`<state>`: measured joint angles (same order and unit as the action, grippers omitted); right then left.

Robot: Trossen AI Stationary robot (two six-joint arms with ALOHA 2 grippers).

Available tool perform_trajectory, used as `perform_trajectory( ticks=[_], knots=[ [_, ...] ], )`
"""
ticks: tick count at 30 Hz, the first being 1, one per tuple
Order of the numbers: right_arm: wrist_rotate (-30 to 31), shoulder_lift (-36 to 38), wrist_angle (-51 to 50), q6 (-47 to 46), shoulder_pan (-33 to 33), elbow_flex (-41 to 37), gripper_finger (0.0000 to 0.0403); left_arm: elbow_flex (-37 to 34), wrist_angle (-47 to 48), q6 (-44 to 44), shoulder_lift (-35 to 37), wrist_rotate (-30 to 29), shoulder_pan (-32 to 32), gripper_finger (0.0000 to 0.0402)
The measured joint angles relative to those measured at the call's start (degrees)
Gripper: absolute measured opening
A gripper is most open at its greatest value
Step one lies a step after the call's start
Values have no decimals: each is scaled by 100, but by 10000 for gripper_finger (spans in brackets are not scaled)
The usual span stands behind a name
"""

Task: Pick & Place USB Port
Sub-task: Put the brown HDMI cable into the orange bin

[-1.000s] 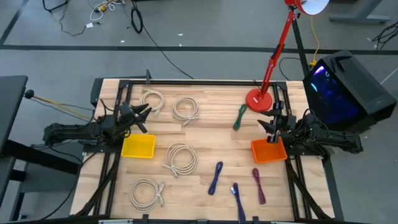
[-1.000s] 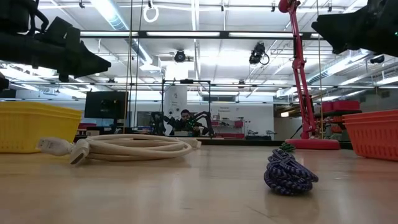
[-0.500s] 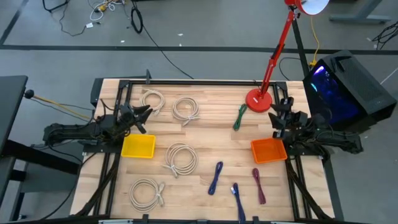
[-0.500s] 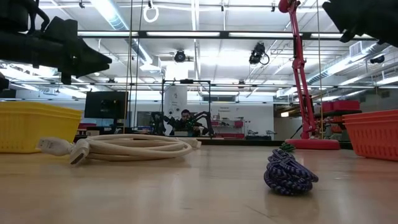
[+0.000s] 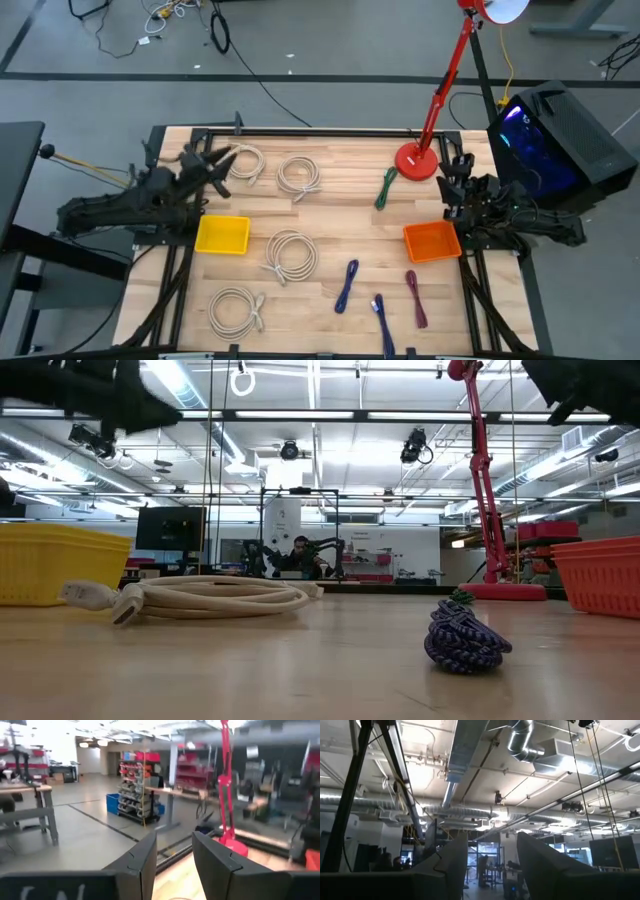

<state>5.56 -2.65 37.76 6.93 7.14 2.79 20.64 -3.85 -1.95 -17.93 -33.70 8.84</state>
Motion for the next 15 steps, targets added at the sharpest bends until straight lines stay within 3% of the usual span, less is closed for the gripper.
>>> perform_trajectory(
  ticks=[5, 8, 11, 15],
  knots=[
    [-151, -663, -186, 99, 2, 371, 174, 2015, 1851, -948, -2371, 64, 757, 131],
    [-483, -1127, -208, -53, 2, 494, 174, 2816, 3026, -1332, -3606, 267, 1455, 131],
    [-989, -1454, -56, -95, 2, 515, 174, 3084, 3681, -1543, -4527, 851, 2172, 131],
    [-1394, -1585, 165, -180, 2, 517, 174, 2979, 3609, -1673, -5307, 1990, 2985, 131]
  ],
)
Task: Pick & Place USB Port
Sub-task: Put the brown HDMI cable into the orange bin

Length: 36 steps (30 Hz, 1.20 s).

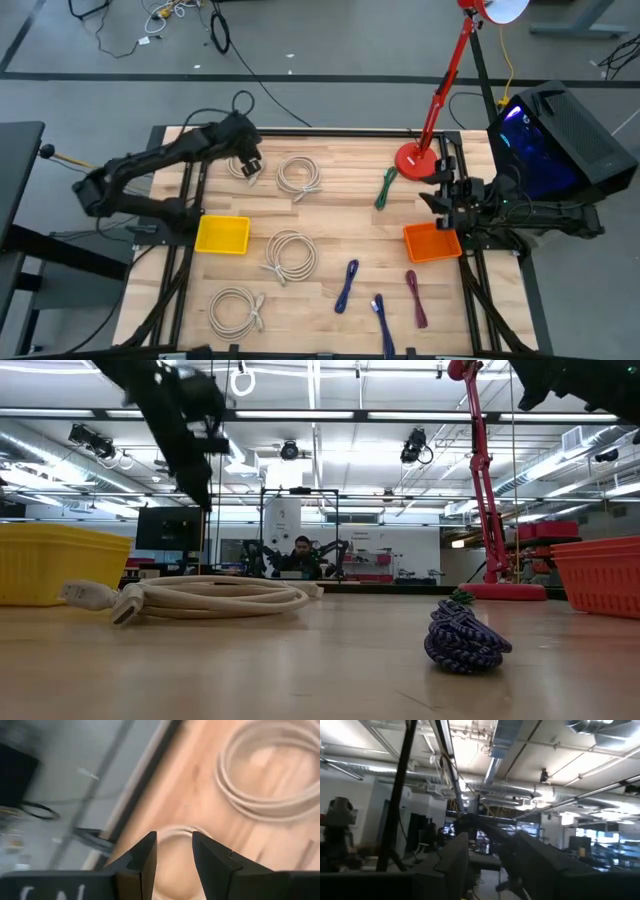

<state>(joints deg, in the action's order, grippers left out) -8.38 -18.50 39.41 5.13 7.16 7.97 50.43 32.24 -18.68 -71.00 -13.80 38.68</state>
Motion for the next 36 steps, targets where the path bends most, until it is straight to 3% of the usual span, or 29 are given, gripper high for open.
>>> perform_trajectory(
  ticks=[4, 9, 14, 19, 36],
  knots=[
    [-16, 0, -37, -7, 0, 0, 174, -37, 4, -10, -615, 827, 606, 131],
    [-11, -2, -40, 129, 0, 2, 174, -41, 420, -9, -1241, 769, 962, 131],
    [1, -2, -40, 152, 0, 2, 174, -41, 601, -115, -1638, 1183, 1066, 131],
    [241, -2, -41, 157, 0, 5, 174, -41, 963, -371, -1822, 1245, 1055, 131],
    [137, -2, -42, 157, -2, 11, 174, -41, 1076, -720, -1910, 1503, 902, 131]
  ],
)
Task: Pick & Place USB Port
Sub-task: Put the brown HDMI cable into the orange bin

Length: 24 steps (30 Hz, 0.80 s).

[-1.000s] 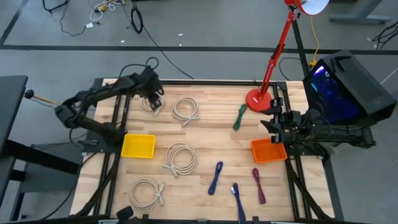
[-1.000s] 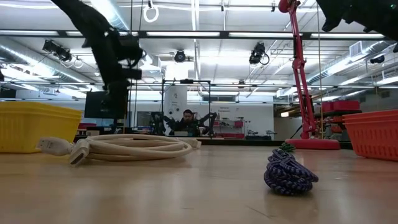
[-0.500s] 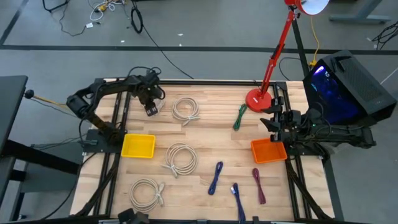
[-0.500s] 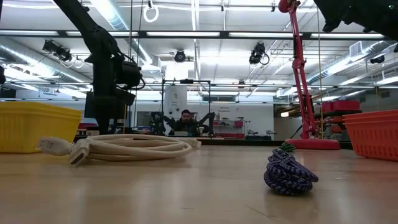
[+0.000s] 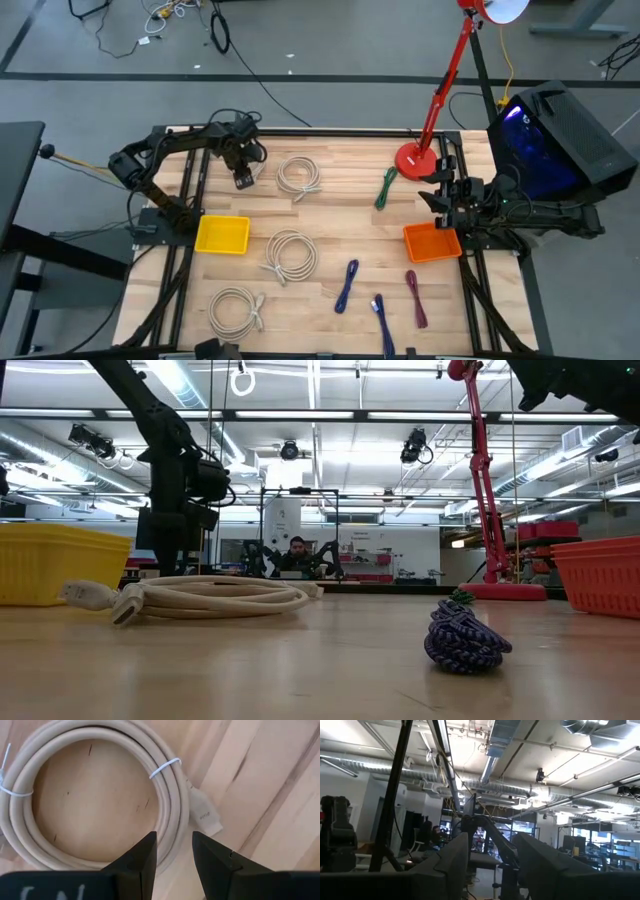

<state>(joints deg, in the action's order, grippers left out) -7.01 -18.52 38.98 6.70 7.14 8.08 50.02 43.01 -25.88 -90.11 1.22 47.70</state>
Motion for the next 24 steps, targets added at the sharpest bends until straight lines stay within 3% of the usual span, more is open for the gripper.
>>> perform_trajectory(
  ticks=[5, 13, 24],
  knots=[
    [0, 0, 2, -26, 2, 0, 174, 0, -13, -30, 0, -302, -7, 131],
    [2, 0, 25, -39, 2, 0, 174, 0, -92, 12, -28, -254, 11, 131],
    [-7, 2, 42, -74, 2, 0, 174, 39, -103, -21, -918, -298, -9, 131]
  ],
)
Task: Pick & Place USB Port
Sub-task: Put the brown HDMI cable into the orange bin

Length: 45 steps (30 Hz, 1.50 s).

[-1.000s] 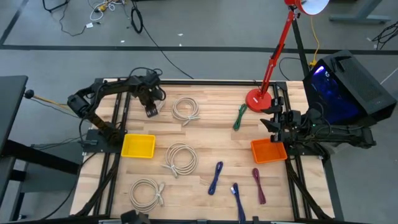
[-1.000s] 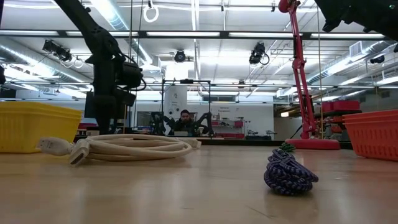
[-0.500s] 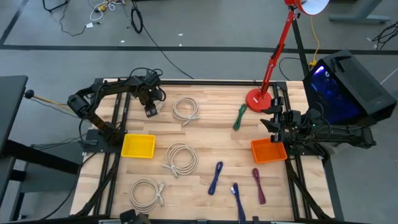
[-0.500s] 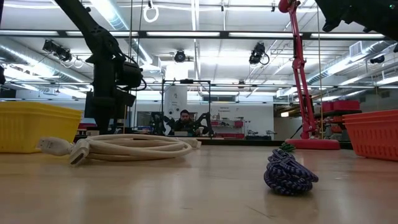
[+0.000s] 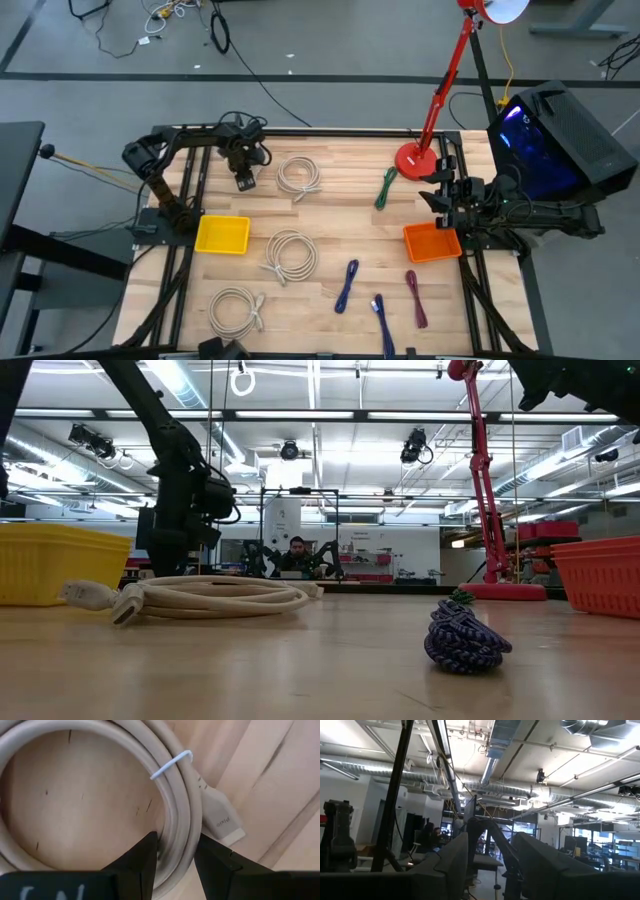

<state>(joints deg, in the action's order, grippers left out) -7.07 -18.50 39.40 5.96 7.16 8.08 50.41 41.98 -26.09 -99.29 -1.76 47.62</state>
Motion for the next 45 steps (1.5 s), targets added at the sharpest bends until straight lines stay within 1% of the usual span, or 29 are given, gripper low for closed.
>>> perform_trajectory(
  ticks=[3, 5, 7, 9, 10, 12, 15, 17, 19, 20, 24, 26, 32, 33, 34, 36, 38, 41, 43, 45],
  knots=[
    [0, 0, 0, 2, -2, 0, 174, 3, -3, -13, -24, -7, 0, 131],
    [5, 0, 0, 7, 0, -1, 174, 0, -15, -44, -26, 6, 2, 124],
    [5, 0, 0, 7, -1, 0, 174, -2, -15, -161, -28, 7, -14, 95],
    [3, 0, -8, 7, -2, 0, 174, 2, -7, -145, -31, -94, -78, 45],
    [22, 0, -24, 8, 0, 0, 174, 24, 8, -137, -36, -130, -106, 39],
    [129, 0, -104, 39, -2, 0, 172, 66, 41, -113, -37, -143, -143, 39],
    [487, -1, -297, 80, -1, 0, 158, 138, 35, -142, 49, -218, -246, 39],
    [893, -2, -352, 41, -2, -1, 142, 202, 79, -136, 93, -305, -321, 39],
    [1308, -2, -378, -43, 0, -2, 126, 277, -136, -142, 148, -446, -396, 39],
    [1410, 0, -400, -55, 0, -2, 118, 354, -213, -151, 190, -468, -426, 39],
    [1259, -4, -446, 37, 0, -1, 93, 625, -8, -124, 292, -367, -540, 39],
    [1363, -12, -471, 46, 0, -2, 83, 863, 8, -114, 315, -353, -625, 39],
    [2676, -153, -1092, 205, 107, -2, 65, 1502, 347, -4, 655, -238, -902, 39],
    [2866, -229, -1072, 248, 163, -2, 64, 1612, 361, 6, 775, -226, -964, 39],
    [2922, -288, -1065, 268, 227, 5, 64, 1726, 344, 19, 906, -150, -1018, 39],
    [2786, -391, -1147, 256, 357, 106, 65, 1915, 326, 67, 1173, 127, -1156, 39],
    [2558, -584, -1334, 222, 497, 385, 68, 2084, 287, 173, 1487, 440, -1328, 39],
    [2411, -1047, -2031, 316, 723, 958, 73, 2186, 42, 299, 2037, 807, -1635, 39],
    [2205, -1463, -2316, 422, 864, 1356, 78, 2186, 3, 344, 2324, 913, -1882, 39],
    [1855, -1910, -2351, 529, 991, 1702, 85, 2169, -10, 489, 2537, 900, -2136, 39]
  ],
)
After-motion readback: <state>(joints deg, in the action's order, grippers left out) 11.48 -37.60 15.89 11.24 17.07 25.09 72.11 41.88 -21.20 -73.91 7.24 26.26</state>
